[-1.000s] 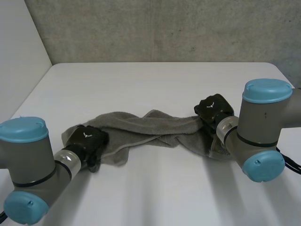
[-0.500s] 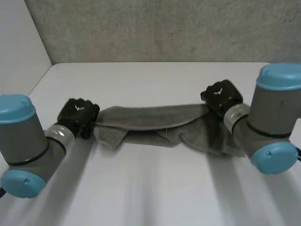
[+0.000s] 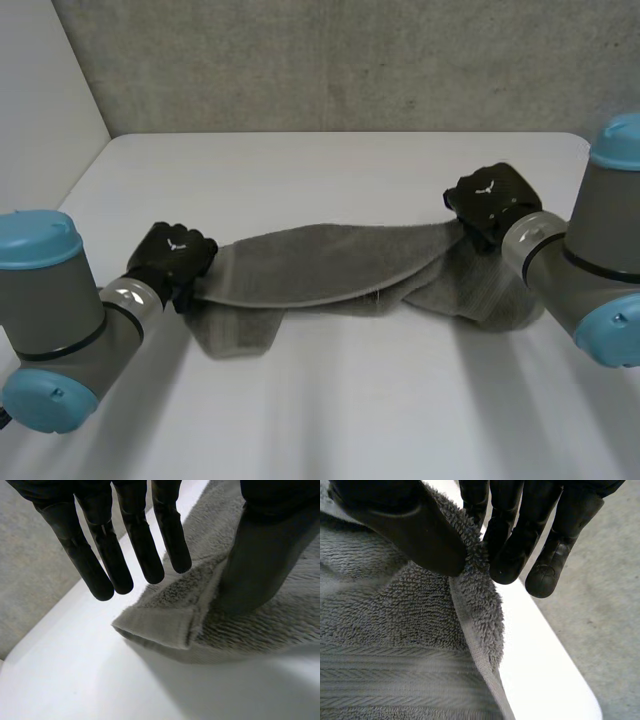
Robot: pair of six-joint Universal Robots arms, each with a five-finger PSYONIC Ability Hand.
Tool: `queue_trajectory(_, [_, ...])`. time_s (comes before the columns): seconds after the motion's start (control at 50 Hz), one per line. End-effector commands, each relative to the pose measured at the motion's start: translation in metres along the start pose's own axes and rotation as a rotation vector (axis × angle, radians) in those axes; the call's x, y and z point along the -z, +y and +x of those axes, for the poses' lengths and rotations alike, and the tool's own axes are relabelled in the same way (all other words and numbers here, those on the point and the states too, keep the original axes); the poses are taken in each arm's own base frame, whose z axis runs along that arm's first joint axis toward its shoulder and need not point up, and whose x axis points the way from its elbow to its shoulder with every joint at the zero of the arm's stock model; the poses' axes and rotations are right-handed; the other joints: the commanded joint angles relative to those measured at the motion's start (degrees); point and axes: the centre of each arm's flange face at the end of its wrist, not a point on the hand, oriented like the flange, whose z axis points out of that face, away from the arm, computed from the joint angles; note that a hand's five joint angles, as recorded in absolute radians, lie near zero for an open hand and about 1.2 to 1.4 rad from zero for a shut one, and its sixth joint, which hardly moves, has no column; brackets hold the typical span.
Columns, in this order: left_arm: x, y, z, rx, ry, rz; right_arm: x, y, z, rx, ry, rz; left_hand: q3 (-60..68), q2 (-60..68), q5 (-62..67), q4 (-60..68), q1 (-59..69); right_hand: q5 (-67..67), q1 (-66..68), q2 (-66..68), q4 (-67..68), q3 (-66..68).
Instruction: Fold the towel.
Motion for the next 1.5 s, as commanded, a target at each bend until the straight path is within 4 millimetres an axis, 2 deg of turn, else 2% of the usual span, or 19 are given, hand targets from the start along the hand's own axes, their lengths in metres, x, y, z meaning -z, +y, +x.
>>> queue_trajectory(0.02, [0.0,0.004,0.005,0.001,0.018,-0.016,-0.005,0.009,-0.007,0.003,-0.021,-0.026,-6.8,-6.7,-16.6,-7.0,-6.8,1.5,3.5,4.2,2.8,3.1])
queue_trajectory(0.34, [-0.015,0.018,0.012,0.003,0.035,-0.041,-0.005,0.01,-0.008,0.001,-0.027,-0.033,-10.8,-10.7,-20.6,-11.0,-10.8,1.5,3.5,4.2,2.8,3.1])
queue_trajectory(0.4, [-0.02,0.016,0.01,-0.001,0.026,-0.025,-0.007,0.011,-0.009,0.001,-0.03,-0.032,-3.6,-3.5,-13.4,-3.8,-3.6,1.5,3.5,4.2,2.8,3.1])
queue_trajectory(0.46, [-0.028,0.008,0.005,-0.013,0.002,0.019,-0.012,0.013,-0.009,0.007,-0.031,-0.03,18.4,18.5,8.6,18.2,18.4,1.5,3.5,4.2,2.8,3.1])
queue_trajectory(0.48, [-0.035,0.001,0.001,-0.03,-0.015,0.049,-0.018,0.013,-0.008,0.022,-0.024,-0.025,27.9,28.0,18.1,27.7,27.9,1.5,3.5,4.2,2.8,3.1])
queue_trajectory(0.62, [-0.069,-0.055,-0.03,-0.106,-0.129,0.242,-0.053,-0.012,0.02,0.15,0.112,0.069,28.7,28.8,18.9,28.5,28.7,1.5,3.5,4.2,2.8,3.1])
queue_trajectory(0.72, [-0.082,-0.138,-0.079,-0.109,-0.323,0.543,-0.067,-0.082,0.071,0.177,0.452,0.418,28.7,28.8,18.9,28.5,28.7,1.5,3.5,4.2,2.8,3.1])
queue_trajectory(0.78, [-0.079,-0.156,-0.091,-0.092,-0.372,0.627,-0.065,-0.098,0.084,0.178,0.559,0.519,28.7,28.8,18.9,28.5,28.7,1.5,3.5,4.2,2.8,3.1])
queue_trajectory(0.82, [-0.068,-0.185,-0.11,-0.03,-0.456,0.773,-0.045,-0.127,0.107,0.176,0.721,0.688,28.7,28.8,18.9,28.5,28.7,1.5,3.5,4.2,2.8,3.1])
queue_trajectory(0.92, [-0.046,-0.21,-0.133,0.068,-0.528,0.881,-0.024,-0.144,0.115,0.178,0.755,0.75,28.7,28.8,18.9,28.5,28.7,1.5,3.5,4.2,2.8,3.1])
queue_trajectory(1.02, [-0.045,-0.2,-0.126,0.112,-0.476,0.857,-0.029,-0.129,0.1,0.177,0.642,0.633,28.7,28.8,18.9,28.5,28.7,1.5,3.5,4.2,2.8,3.1])
queue_trajectory(1.08, [-0.056,-0.157,-0.097,0.097,-0.349,0.72,-0.04,-0.083,0.068,0.182,0.409,0.371,28.7,28.8,18.9,28.5,28.7,1.5,3.5,4.2,2.8,3.1])
queue_trajectory(1.1, [-0.056,-0.157,-0.097,0.097,-0.349,0.72,-0.04,-0.083,0.068,0.182,0.408,0.37,28.7,28.8,18.9,28.5,28.7,1.5,3.5,4.2,2.8,3.1])
queue_trajectory(1.16, [-0.059,-0.1,-0.048,0.088,-0.141,0.516,-0.037,-0.038,0.026,0.179,0.177,0.146,28.7,28.8,18.9,28.5,28.7,1.5,3.5,4.2,2.8,3.1])
queue_trajectory(1.18, [-0.059,-0.099,-0.048,0.088,-0.14,0.516,-0.037,-0.038,0.026,0.179,0.176,0.145,28.7,28.8,18.9,28.5,28.7,1.5,3.5,4.2,2.8,3.1])
queue_trajectory(1.24, [-0.049,-0.049,-0.014,0.038,-0.018,0.325,-0.024,0.003,-0.003,0.17,0.013,-0.036,28.7,28.8,18.9,28.5,28.7,1.5,3.5,4.2,2.8,3.1])
queue_trajectory(1.3, [-0.039,-0.023,-0.004,-0.014,0.01,0.23,-0.018,0.024,-0.016,0.16,-0.039,-0.105,28.7,28.8,18.9,28.5,28.7,1.5,3.5,4.2,2.8,3.1])
queue_trajectory(1.4, [-0.022,0.007,0.012,-0.072,0.055,0.132,-0.014,0.045,-0.036,0.149,-0.08,-0.107,28.7,28.8,18.9,28.5,28.7,1.5,3.5,4.2,2.8,3.1])
queue_trajectory(1.5, [-0.015,0.005,0.003,-0.07,0.032,0.132,-0.014,0.058,-0.038,0.141,-0.062,-0.106,28.7,28.8,18.9,28.5,28.7,1.5,3.5,4.2,2.8,3.1])
